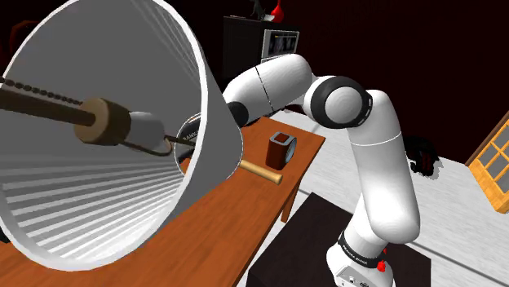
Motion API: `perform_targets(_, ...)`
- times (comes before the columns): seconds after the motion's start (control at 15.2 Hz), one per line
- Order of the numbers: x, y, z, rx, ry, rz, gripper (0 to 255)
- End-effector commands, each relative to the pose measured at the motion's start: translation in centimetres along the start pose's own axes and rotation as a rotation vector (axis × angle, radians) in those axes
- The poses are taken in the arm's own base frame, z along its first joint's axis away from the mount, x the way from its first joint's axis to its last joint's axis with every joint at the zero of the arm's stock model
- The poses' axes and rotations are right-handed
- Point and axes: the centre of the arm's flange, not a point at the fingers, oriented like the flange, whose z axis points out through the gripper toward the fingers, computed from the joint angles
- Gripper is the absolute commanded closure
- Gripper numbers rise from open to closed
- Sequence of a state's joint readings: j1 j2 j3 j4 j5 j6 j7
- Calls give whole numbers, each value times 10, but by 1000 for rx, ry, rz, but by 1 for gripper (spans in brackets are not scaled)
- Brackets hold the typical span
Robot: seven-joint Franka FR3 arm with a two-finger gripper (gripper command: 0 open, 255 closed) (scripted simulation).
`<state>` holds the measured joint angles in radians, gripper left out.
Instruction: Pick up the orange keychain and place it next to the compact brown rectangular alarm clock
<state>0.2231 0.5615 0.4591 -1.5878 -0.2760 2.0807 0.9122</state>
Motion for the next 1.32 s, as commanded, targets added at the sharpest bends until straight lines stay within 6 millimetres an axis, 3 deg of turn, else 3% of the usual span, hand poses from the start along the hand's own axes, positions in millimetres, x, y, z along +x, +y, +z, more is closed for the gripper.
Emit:
perform_targets(0.0, -14, -18, -1, 0, -8, -36, 255)
perform_targets(0.46, -17, -16, 0, -1, -8, -36, 255)
perform_targets(0.53, -15, -15, -7, 7, 3, -34, 255)
perform_targets(0.59, -15, -15, -7, 7, 3, -34, 0)
perform_targets(0.73, 11, -13, -20, 11, -19, 304, 0)
perform_targets(0.92, 45, 6, -39, 17, -52, 812, 0)
perform_targets(1.25, 45, 6, -19, 17, -53, 824, 0)
